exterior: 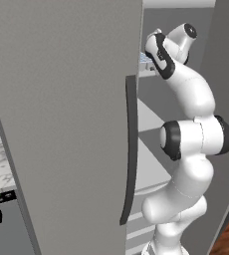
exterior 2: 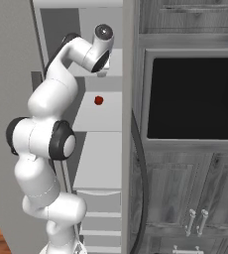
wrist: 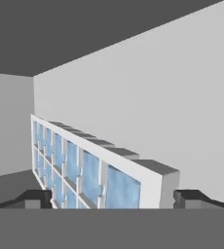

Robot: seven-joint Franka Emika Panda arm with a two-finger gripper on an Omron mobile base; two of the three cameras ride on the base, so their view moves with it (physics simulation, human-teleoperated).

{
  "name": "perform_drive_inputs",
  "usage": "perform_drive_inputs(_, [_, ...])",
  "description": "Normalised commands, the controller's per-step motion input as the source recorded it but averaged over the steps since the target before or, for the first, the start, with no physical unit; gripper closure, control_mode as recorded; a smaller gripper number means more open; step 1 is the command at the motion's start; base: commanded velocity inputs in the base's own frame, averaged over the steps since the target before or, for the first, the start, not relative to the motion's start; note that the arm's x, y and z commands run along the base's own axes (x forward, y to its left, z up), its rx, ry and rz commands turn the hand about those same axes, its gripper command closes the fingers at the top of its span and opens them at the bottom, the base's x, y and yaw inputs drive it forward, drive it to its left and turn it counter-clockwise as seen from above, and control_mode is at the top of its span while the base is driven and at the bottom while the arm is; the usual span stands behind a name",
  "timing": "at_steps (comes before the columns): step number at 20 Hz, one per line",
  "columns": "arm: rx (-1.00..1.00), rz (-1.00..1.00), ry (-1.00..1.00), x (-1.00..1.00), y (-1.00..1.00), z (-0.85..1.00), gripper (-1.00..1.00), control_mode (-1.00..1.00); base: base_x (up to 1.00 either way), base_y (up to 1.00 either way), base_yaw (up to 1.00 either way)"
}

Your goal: Open the freezer door, pick up the ice cube tray from the freezer, and place it on the dining counter.

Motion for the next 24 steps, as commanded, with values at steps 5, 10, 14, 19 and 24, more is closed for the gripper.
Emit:
perform_drive_inputs(5, [0.00,0.00,0.00,0.00,0.00,0.00,-1.00,-1.00,0.00,0.00,0.00])
perform_drive_inputs(10, [0.00,0.00,0.00,0.00,0.00,0.00,-1.00,-1.00,0.00,0.00,0.00])
perform_drive_inputs(14, [0.00,0.00,0.00,0.00,0.00,0.00,-1.00,-1.00,0.00,0.00,0.00])
perform_drive_inputs(19, [0.00,0.00,0.00,0.00,0.00,0.00,1.00,-1.00,0.00,0.00,0.00])
perform_drive_inputs(24, [0.00,0.00,0.00,0.00,0.00,0.00,1.00,-1.00,0.00,0.00,0.00])
